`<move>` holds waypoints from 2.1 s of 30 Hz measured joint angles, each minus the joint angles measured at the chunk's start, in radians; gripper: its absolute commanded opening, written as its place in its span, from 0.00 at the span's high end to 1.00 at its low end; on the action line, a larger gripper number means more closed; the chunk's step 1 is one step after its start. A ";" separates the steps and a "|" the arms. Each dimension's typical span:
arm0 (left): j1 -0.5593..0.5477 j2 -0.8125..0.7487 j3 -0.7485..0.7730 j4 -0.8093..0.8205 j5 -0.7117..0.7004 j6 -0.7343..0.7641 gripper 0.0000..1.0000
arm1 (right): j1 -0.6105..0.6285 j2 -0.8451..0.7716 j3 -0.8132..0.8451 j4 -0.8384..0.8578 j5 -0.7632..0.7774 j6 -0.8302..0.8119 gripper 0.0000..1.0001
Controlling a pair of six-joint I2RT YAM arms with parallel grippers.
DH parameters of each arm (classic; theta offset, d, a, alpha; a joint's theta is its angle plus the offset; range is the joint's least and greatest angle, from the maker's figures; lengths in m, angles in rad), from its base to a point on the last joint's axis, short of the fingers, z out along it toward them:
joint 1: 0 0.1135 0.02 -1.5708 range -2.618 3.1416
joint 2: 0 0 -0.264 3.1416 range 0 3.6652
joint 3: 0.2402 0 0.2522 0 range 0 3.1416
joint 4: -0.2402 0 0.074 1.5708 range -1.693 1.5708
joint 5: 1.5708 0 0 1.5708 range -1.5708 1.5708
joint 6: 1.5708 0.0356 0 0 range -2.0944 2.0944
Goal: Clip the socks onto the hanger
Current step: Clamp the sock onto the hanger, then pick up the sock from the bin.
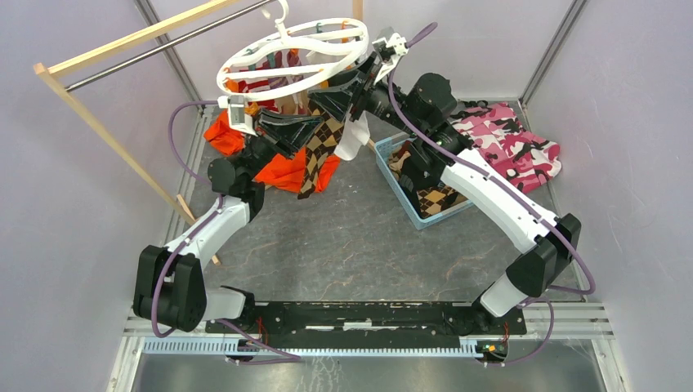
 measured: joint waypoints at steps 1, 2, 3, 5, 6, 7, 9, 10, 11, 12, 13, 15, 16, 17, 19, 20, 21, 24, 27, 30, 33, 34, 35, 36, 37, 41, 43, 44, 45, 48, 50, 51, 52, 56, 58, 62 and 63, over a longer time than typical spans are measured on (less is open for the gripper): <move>0.000 0.000 0.000 -0.003 -0.002 0.000 0.82 | 0.000 -0.004 -0.002 -0.004 -0.002 -0.005 0.41; 0.000 0.000 0.000 -0.011 -0.004 0.000 0.78 | 0.000 -0.008 -0.004 -0.014 -0.003 -0.017 0.38; 0.000 0.000 0.000 -0.018 -0.006 0.001 0.75 | 0.000 -0.012 -0.004 -0.017 -0.003 -0.019 0.34; 0.000 -0.003 0.000 -0.045 -0.010 0.002 0.68 | -0.004 -0.024 -0.007 -0.030 -0.014 -0.046 0.29; 0.000 -0.006 0.000 -0.059 -0.013 0.005 0.64 | -0.007 -0.034 -0.013 -0.039 -0.025 -0.065 0.27; 0.000 -0.013 0.000 -0.080 -0.017 0.011 0.61 | -0.011 -0.046 -0.021 -0.048 -0.037 -0.091 0.26; 0.000 -0.030 0.000 -0.128 -0.028 0.029 0.57 | -0.023 -0.068 -0.027 -0.078 -0.068 -0.150 0.23; 0.000 -0.042 0.000 -0.157 -0.033 0.041 0.54 | -0.029 -0.077 -0.030 -0.092 -0.081 -0.177 0.22; 0.000 -0.056 0.000 -0.187 -0.036 0.055 0.52 | -0.038 -0.092 -0.037 -0.109 -0.100 -0.211 0.22; 0.000 -0.069 0.000 -0.215 -0.039 0.068 0.49 | -0.043 -0.103 -0.044 -0.118 -0.114 -0.235 0.21; 0.000 -0.086 0.000 -0.249 -0.042 0.084 0.47 | -0.053 -0.122 -0.059 -0.132 -0.134 -0.267 0.21; 0.000 -0.117 0.000 -0.316 -0.050 0.122 0.42 | -0.069 -0.157 -0.088 -0.158 -0.167 -0.321 0.20; 0.000 -0.131 0.000 -0.348 -0.052 0.143 0.40 | -0.076 -0.172 -0.101 -0.168 -0.183 -0.344 0.20; 0.000 -0.146 0.000 -0.385 -0.055 0.164 0.38 | -0.087 -0.190 -0.118 -0.176 -0.201 -0.370 0.20; 0.000 -0.172 0.000 -0.450 -0.059 0.206 0.34 | -0.111 -0.222 -0.150 -0.195 -0.239 -0.409 0.20; 0.000 -0.183 0.000 -0.483 -0.060 0.226 0.31 | -0.124 -0.234 -0.164 -0.202 -0.255 -0.424 0.20; 0.000 -0.198 -0.001 -0.524 -0.060 0.249 0.30 | -0.143 -0.251 -0.183 -0.213 -0.272 -0.444 0.20; 0.000 -0.230 0.000 -0.620 -0.062 0.306 0.24 | -0.194 -0.284 -0.230 -0.236 -0.307 -0.481 0.19; 0.000 -0.277 0.000 -0.745 -0.071 0.376 0.18 | -0.269 -0.318 -0.287 -0.261 -0.337 -0.510 0.19; 0.000 -0.338 0.000 -0.880 -0.094 0.443 0.11 | -0.360 -0.340 -0.340 -0.288 -0.370 -0.525 0.19; 0.000 -0.405 -0.001 -0.997 -0.130 0.498 0.04 | -0.451 -0.338 -0.375 -0.344 -0.414 -0.547 0.18; 0.000 -0.425 -0.001 -1.027 -0.141 0.512 0.02 | -0.471 -0.333 -0.380 -0.369 -0.422 -0.563 0.17; 0.000 -0.452 -0.001 -1.066 -0.161 0.528 0.01 | -0.505 -0.322 -0.380 -0.422 -0.443 -0.602 0.17; 0.000 -0.477 -0.001 -1.101 -0.180 0.546 0.00 | -0.525 -0.309 -0.379 -0.466 -0.456 -0.641 0.16; 0.000 -0.496 -0.001 -1.129 -0.198 0.558 0.00 | -0.545 -0.293 -0.373 -0.529 -0.464 -0.694 0.16; 0.000 -0.546 -0.001 -1.234 -0.262 0.587 0.00 | -0.577 -0.194 -0.314 -0.828 -0.464 -0.971 0.15; 0.000 -0.554 -0.001 -1.289 -0.292 0.588 0.00 | -0.579 -0.151 -0.285 -0.960 -0.449 -1.098 0.15; 0.000 -0.555 -0.001 -1.310 -0.303 0.588 0.00 | -0.582 -0.134 -0.277 -1.023 -0.438 -1.163 0.15; 0.000 -0.556 -0.002 -1.334 -0.316 0.587 0.00 | -0.583 -0.124 -0.276 -1.081 -0.426 -1.222 0.15; 0.000 -0.560 -0.010 -1.388 -0.349 0.587 0.00 | -0.590 -0.119 -0.277 -1.219 -0.385 -1.369 0.17; 0.000 -0.567 -0.019 -1.416 -0.372 0.587 0.00 | -0.604 -0.124 -0.287 -1.265 -0.375 -1.463 0.20; 0.000 -0.572 -0.022 -1.424 -0.379 0.587 0.00 | -0.613 -0.129 -0.299 -1.287 -0.372 -1.514 0.22; 0.000 -0.578 -0.027 -1.432 -0.389 0.587 0.00 | -0.628 -0.136 -0.320 -1.317 -0.370 -1.592 0.23; 0.000 -0.603 -0.061 -1.438 -0.423 0.587 0.00 | -0.676 -0.145 -0.402 -1.426 -0.362 -1.874 0.34; 0.000 -0.606 -0.073 -1.438 -0.428 0.587 0.00 | -0.687 -0.132 -0.415 -1.461 -0.354 -1.972 0.40; 0.000 -0.608 -0.086 -1.439 -0.443 0.588 0.00 | -0.687 -0.077 -0.415 -1.474 -0.353 -2.076 0.44; 0.000 -0.611 -0.089 -1.439 -0.447 0.588 0.00 | -0.686 -0.059 -0.414 -1.466 -0.352 -2.080 0.45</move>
